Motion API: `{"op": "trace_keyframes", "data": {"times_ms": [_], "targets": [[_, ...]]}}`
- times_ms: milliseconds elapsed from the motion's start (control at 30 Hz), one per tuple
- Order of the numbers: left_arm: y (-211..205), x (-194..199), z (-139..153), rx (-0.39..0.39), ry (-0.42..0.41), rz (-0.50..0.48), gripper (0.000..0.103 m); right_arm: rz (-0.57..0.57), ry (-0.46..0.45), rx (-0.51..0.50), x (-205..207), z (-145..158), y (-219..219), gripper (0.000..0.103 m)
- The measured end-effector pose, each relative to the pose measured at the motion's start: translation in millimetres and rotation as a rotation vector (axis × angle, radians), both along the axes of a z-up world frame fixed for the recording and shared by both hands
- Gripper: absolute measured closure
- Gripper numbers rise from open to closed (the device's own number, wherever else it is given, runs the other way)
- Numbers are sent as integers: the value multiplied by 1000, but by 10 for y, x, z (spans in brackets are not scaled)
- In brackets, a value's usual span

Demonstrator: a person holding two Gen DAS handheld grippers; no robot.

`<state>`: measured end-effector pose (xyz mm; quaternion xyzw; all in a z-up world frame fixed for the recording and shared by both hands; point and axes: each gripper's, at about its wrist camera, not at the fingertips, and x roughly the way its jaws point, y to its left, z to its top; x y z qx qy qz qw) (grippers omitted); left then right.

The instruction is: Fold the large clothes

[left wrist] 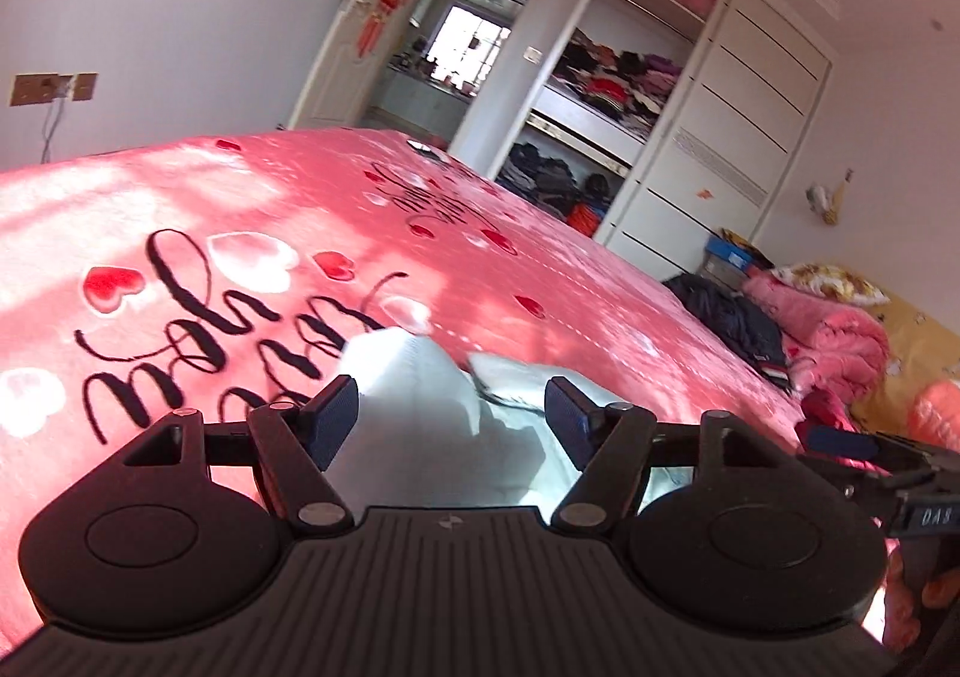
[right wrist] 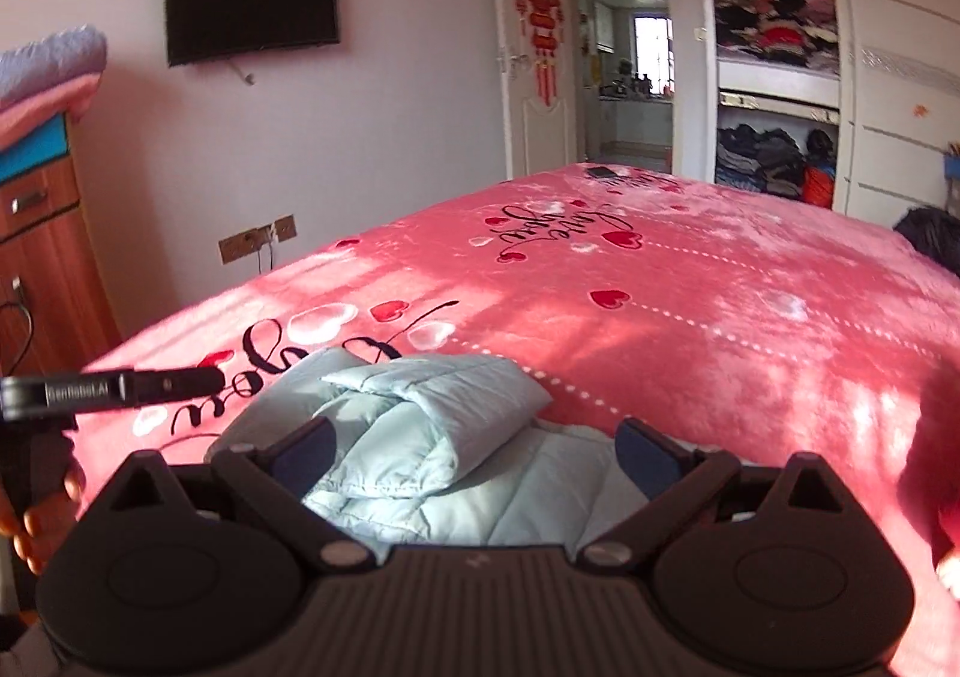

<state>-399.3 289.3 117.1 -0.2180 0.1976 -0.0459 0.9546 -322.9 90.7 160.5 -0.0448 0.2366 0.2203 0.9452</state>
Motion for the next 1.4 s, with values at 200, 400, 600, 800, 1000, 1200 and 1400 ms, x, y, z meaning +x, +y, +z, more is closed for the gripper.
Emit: {"op": "trace_keyframes", "data": {"times_ms": [200,400,600,800,1000,1200,1400], "targets": [[269,168,-15,-80,3,115,17,109,-91,-279,273,-184,641,12],[245,263,-1,-98,6,108,17,176,-176,-605,509,-568,1112,30],[243,285,-34,-120,28,102,17,160,-213,-688,682,-790,1222,60],[272,243,-42,-146,42,102,16,11,-164,-516,750,-675,997,99],[175,221,-24,-126,46,83,14,-293,-77,-151,762,-320,124,101],[19,225,-16,-107,57,56,12,-564,42,189,437,-293,-968,101],[-181,242,-29,-58,70,11,11,-654,179,320,183,-680,-1309,101]]}}
